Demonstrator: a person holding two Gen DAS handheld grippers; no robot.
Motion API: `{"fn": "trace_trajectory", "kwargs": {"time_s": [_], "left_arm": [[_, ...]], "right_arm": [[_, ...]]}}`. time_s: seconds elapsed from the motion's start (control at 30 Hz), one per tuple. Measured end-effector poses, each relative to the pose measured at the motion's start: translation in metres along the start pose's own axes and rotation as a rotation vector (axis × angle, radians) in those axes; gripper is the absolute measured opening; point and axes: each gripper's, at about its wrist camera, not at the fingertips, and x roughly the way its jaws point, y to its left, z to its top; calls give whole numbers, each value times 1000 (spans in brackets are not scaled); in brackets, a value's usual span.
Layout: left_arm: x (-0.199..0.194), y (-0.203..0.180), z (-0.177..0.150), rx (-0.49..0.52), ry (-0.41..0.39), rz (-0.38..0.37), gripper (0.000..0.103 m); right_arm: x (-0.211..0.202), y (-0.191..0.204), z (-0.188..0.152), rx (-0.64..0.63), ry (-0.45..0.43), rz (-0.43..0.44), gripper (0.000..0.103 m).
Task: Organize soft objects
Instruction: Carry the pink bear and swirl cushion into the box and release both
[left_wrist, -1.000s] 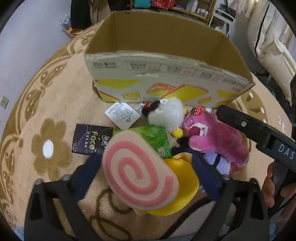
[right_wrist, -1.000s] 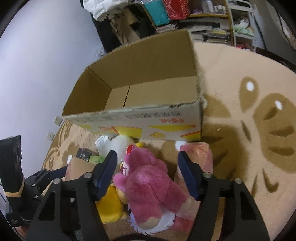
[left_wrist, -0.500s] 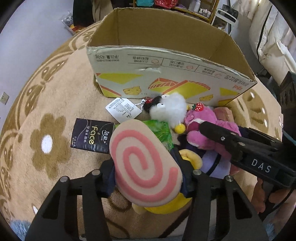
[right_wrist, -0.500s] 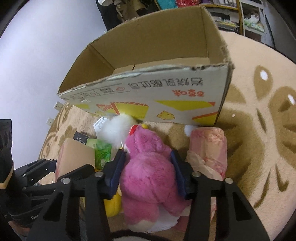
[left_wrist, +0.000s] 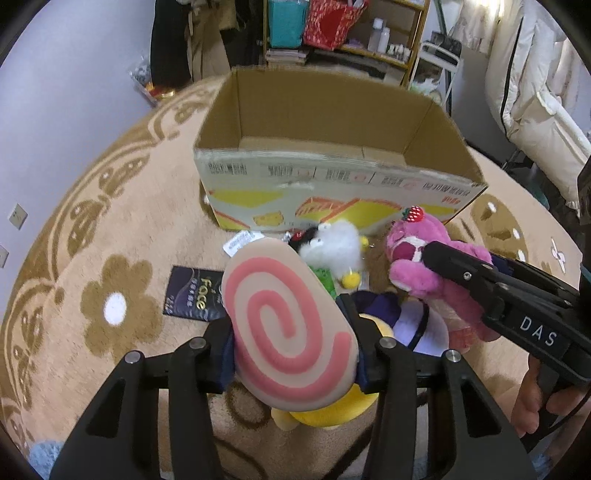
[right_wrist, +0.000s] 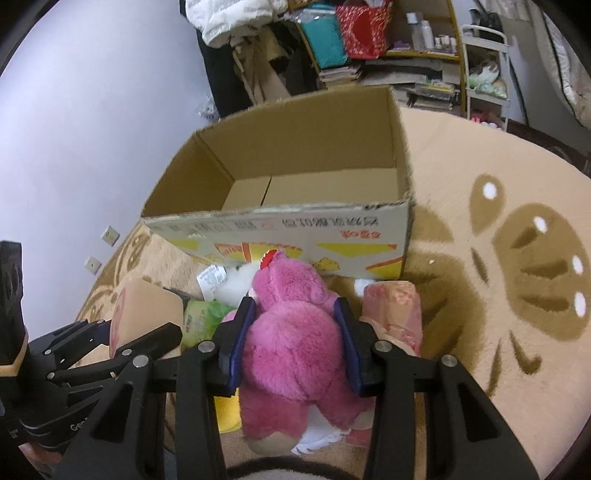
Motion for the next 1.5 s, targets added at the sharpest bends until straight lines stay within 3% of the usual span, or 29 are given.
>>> {"fn": "trace_trajectory", "kwargs": {"time_s": [0.33,0.7,0.8,1.13,1.5], "left_arm": [[-18,5,-1,-4,-59,33,47],[-38,-8,-3,73,-112,59,47],[-44,-10,1,99,-129,101,47],[-65,2,30,133,-238,163,46],[-67,8,87,148,-319,146,46]], "right_arm": [[-28,4,0,20,-76,-10,45],[-55,0,-1,38,-129,-5,45],[-60,-2,0,49,-137,11,45],[-72,3,11,16,-193,2,45],[-70,1,35,23,-215,23,45]]}}
